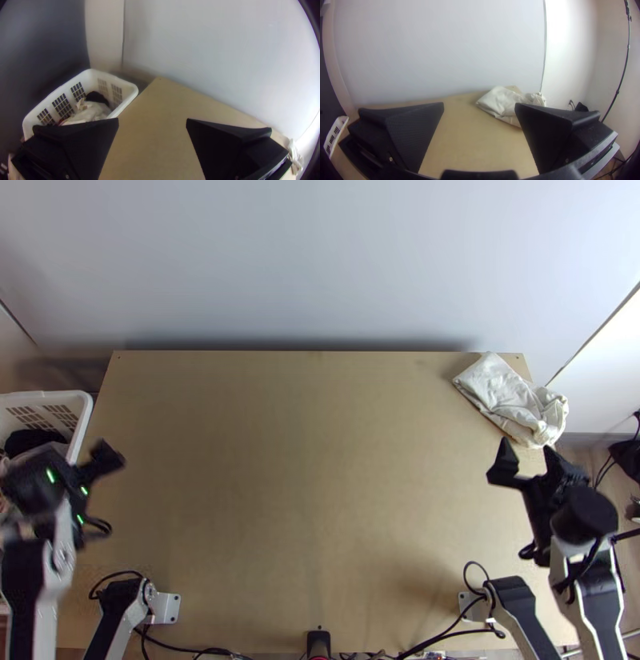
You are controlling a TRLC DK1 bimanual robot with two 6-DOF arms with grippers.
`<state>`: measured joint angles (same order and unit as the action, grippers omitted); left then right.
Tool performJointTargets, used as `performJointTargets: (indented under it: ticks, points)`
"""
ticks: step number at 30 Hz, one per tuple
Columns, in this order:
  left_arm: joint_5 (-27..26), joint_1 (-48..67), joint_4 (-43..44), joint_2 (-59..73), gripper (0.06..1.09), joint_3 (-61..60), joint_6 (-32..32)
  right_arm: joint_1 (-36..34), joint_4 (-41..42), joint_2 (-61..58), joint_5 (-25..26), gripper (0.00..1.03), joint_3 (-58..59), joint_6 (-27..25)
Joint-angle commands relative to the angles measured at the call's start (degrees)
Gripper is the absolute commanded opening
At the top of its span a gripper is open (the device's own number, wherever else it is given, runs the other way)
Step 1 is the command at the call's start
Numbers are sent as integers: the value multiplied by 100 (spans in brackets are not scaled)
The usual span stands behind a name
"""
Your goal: Fold the t-shirt
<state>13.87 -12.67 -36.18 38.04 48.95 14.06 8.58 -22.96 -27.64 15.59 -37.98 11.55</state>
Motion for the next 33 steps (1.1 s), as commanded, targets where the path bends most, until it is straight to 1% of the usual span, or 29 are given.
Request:
performJointTargets:
  ticks: [1,2,4,5,6,8,9,11,14,16,18,21,22,23,25,26,27,30,32,33]
  points:
    - [-807,-1968,-952,2076,104,1600,589,-49,-886,-1209,-21,99,-1195,893]
    - [-842,-2284,-1119,2322,104,1715,817,-49,-982,-1288,-39,99,-1282,928]
    - [-1440,-2908,-1163,2673,105,1899,914,-23,-1053,-1332,-39,99,-1388,919]
    - [-1457,-3102,-1040,2700,104,1908,967,-5,-1088,-1358,-30,99,-1414,919]
    - [-1440,-3207,-785,2621,104,1802,1046,3,-1158,-1393,-39,99,-1458,902]
    - [-1457,-3567,68,2383,104,1398,1230,39,-1334,-1534,-39,99,-1581,866]
    - [-1440,-3620,446,2322,104,1231,1186,47,-1457,-1604,-39,99,-1660,849]
    - [-1404,-3770,744,2480,104,1082,800,39,-1659,-1692,-48,99,-1819,840]
    - [-1387,-4183,586,3201,104,1187,738,39,-1835,-1842,-48,99,-2021,849]
    - [-1387,-4411,481,3763,104,1345,351,47,-2019,-1965,-65,99,-2214,849]
    - [-1387,-4569,454,4247,104,1530,-246,100,-2116,-2070,-83,99,-2381,840]
    - [-1387,-4877,261,4765,104,1741,-492,100,-2353,-2290,-171,99,-2706,822]
    - [-1387,-4956,323,4853,104,1732,-598,91,-2441,-2387,-206,99,-2821,743]
    - [-1387,-4991,384,4932,104,1732,-853,74,-2555,-2457,-259,99,-2944,647]
    - [-1378,-5026,516,5152,104,1715,-1617,-14,-2705,-2527,-505,99,-3058,260]
    - [-1387,-5062,533,5275,104,1732,-1846,-14,-2714,-2536,-619,99,-3040,102]
    - [-1387,-5079,542,5389,104,1758,-1987,-14,-2758,-2580,-628,99,-3049,-109]
    - [-1378,-5079,692,5829,104,1855,-1978,39,-2863,-2756,-628,99,-2926,-689]
    - [-1369,-5079,797,6127,104,1899,-1951,12,-2942,-2879,-619,99,-2838,-856]
    - [-1264,-5070,964,6277,104,1890,-1995,12,-2933,-2888,-619,99,-2777,-891]
